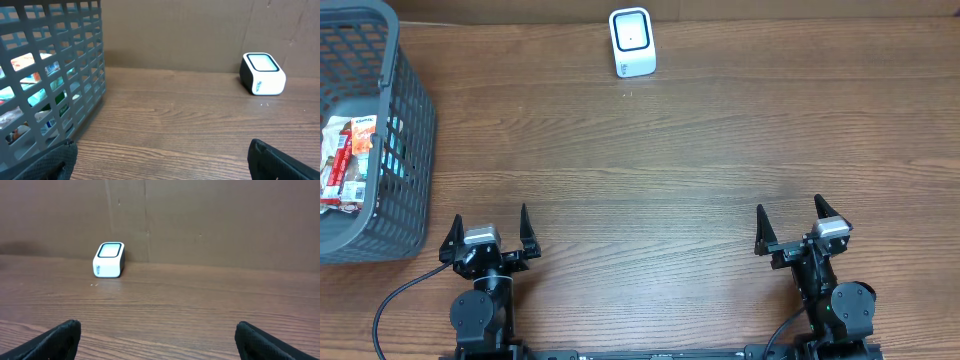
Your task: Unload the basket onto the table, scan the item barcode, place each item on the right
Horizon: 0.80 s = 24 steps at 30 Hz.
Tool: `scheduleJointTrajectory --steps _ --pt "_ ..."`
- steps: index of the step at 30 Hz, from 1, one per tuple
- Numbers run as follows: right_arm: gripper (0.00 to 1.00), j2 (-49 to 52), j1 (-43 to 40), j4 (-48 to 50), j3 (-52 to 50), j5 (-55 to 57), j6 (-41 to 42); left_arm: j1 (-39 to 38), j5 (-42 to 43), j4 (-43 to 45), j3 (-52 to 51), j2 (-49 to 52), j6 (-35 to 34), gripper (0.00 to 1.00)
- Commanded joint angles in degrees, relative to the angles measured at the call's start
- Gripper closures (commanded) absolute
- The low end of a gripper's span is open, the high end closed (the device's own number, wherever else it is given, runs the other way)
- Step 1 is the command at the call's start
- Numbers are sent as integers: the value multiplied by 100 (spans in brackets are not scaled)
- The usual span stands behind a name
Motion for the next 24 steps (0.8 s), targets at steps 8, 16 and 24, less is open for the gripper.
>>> scheduleJointTrajectory --steps 8,16,24 --pt "0 -57 17 9 -61 70 17 -37 -101 11 -17 -50 133 0" --pt "0 -57 17 9 -61 70 17 -37 -94 13 -17 -48 177 0" --pt "0 -57 17 9 -61 70 17 -37 -31 26 -17 -48 173 0"
